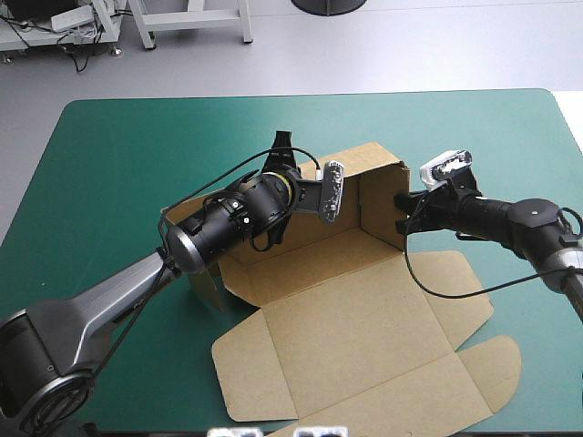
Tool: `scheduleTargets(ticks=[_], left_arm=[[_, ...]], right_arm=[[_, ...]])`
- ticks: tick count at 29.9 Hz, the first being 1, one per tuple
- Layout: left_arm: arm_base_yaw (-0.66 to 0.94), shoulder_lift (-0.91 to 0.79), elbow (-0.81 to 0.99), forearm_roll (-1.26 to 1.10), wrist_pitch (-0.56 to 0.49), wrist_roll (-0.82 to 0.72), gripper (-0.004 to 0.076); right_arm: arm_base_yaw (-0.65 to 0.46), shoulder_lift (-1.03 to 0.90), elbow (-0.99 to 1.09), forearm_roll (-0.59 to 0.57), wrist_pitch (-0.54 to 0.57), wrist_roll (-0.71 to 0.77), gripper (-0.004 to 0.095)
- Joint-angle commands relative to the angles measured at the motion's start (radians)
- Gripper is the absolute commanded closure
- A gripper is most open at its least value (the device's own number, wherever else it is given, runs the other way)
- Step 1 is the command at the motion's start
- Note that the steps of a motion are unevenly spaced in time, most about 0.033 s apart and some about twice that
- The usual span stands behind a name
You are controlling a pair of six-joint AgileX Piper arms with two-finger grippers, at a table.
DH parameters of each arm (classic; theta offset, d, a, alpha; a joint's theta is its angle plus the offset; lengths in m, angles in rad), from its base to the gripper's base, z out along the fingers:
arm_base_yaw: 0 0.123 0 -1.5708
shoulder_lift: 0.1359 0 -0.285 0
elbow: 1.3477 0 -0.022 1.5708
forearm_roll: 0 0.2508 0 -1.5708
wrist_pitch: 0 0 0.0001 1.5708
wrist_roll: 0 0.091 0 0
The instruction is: Fold the box
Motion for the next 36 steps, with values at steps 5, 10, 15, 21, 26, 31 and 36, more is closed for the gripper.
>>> scheduleTargets(ticks=[5,10,15,21,26,31,36], left_arm=[[-0.016,-0.040,-0.019,-0.100,-0.196,-0.154,0.0332],[-0.055,-0.104,-0.021,-0.142,-0.244,-0.154,0.0333],[-0.117,-0.225,-0.021,-0.144,-0.273,-0.156,0.0333],[-0.104,-0.345,-0.021,-0.110,-0.267,-0.231,0.0380],[0.014,-0.389,-0.021,-0.038,-0.250,-0.374,0.0563],[0.219,-0.394,-0.021,-0.095,-0.205,-0.465,0.0729],[0.451,-0.396,-0.021,-0.257,-0.147,-0.471,0.0728]], right_arm=[[-0.005,-0.023,-0.022,0.057,-0.034,0.025,0.0907],[-0.005,-0.023,-0.022,0.045,-0.044,0.079,0.0906],[-0.005,-0.027,-0.035,0.041,-0.034,0.139,0.0906],[-0.005,-0.056,-0.125,-0.122,-0.012,0.359,0.0906],[-0.005,-0.061,-0.284,-0.386,0.072,0.653,0.0907],[-0.005,-0.032,-0.486,-0.567,0.193,0.889,0.0906],[-0.005,0.072,-0.683,-0.646,0.360,1.022,0.0906]])
